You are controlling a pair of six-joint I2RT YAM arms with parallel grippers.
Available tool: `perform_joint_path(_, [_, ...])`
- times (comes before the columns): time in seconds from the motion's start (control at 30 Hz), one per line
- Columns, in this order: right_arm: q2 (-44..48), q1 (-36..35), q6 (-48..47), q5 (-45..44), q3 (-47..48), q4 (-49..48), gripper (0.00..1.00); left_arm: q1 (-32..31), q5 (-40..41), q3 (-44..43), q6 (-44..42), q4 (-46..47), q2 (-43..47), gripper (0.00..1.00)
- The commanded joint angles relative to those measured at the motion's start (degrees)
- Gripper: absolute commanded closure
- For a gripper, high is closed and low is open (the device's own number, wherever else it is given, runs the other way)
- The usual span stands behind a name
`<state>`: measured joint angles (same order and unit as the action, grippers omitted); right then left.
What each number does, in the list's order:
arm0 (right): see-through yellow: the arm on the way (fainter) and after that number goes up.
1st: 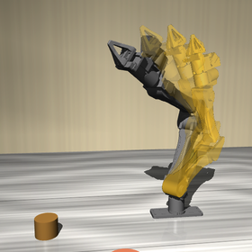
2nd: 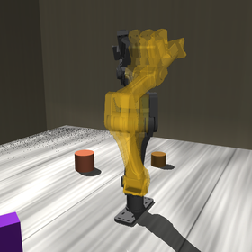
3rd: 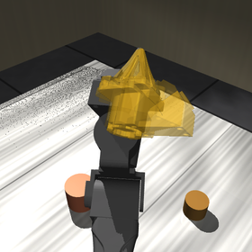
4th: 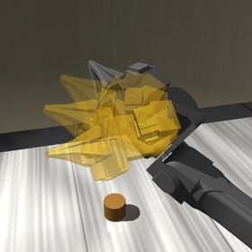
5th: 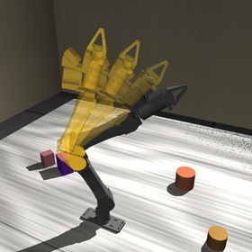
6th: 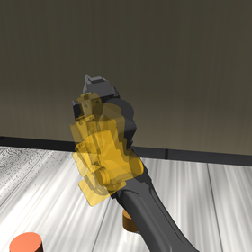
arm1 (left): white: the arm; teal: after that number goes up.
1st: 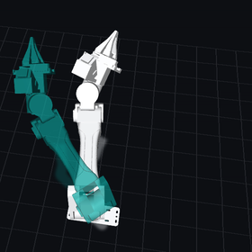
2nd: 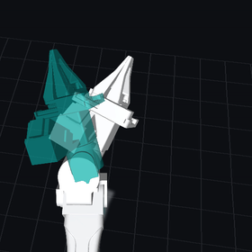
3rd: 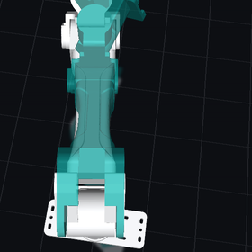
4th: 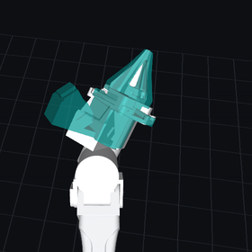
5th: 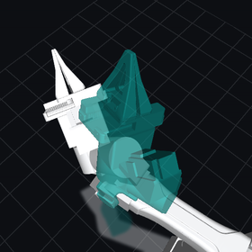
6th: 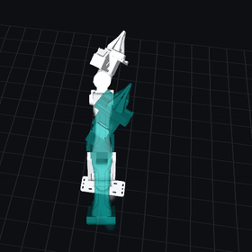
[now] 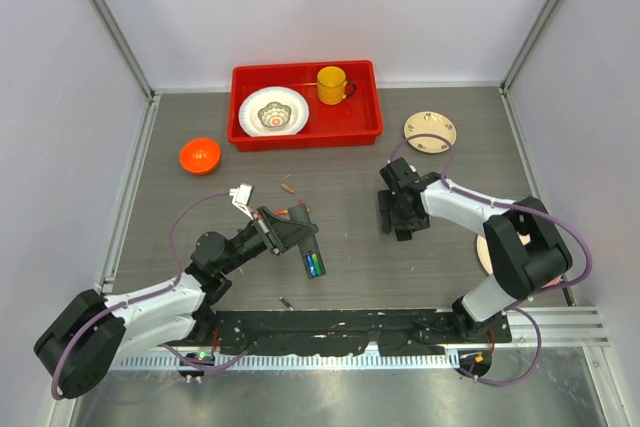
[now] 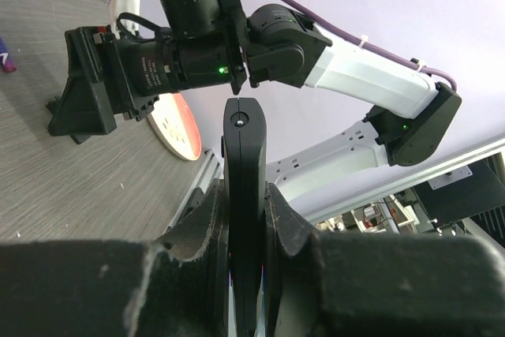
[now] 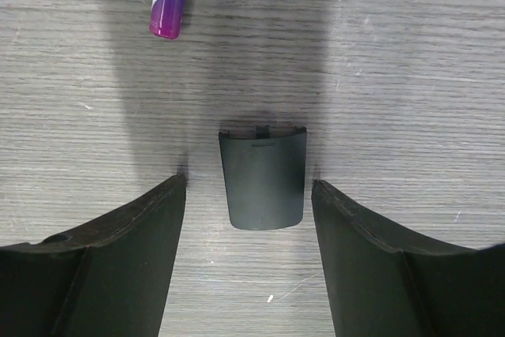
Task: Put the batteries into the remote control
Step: Pick up the battery cover at the center of the board.
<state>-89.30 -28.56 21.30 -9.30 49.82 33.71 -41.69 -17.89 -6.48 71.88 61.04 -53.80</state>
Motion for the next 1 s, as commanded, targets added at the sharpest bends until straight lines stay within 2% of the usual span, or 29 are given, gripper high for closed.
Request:
perform_joint_path(0.0, [-0.7, 0.9, 0.0, 0.7, 0.0, -1.6, 0.32, 0.3, -1.0, -0.7, 0.2, 4.9, -1.0, 1.0])
perform_joint_path(0.07, [-1.2, 1.2, 0.1, 1.5, -0.1, -1.6, 0.33, 0.2, -1.0, -0.9, 0.3, 5.1, -1.4, 1.0])
perform_joint_path(0.2, [-1.6, 1.3, 0.5, 3.5, -0.3, -2.1, 0.44, 0.2, -1.2, -1.1, 0.3, 5.2, -1.6, 1.0])
perform_joint_path(0.3, [-1.3, 1.2, 1.5, 5.7, -1.1, -3.2, 0.45, 0.3, -1.2, -1.2, 0.2, 5.1, -1.8, 1.0])
perform_joint_path(0.43, [-1.3, 1.4, 1.8, 4.4, -1.6, -3.5, 0.39, 0.2, -1.4, -1.3, 0.2, 5.4, -2.5, 1.0])
perform_joint_path(0.63, [-2.3, 1.3, 1.1, 2.8, -1.1, -2.8, 0.39, 0.2, -1.6, -1.6, 0.2, 6.0, -3.5, 1.0])
perform_joint_path(0.97, [-3.1, 1.2, 1.0, 2.9, -1.4, -1.8, 0.54, 0.2, -1.6, -1.5, 0.4, 6.4, -3.6, 1.0])
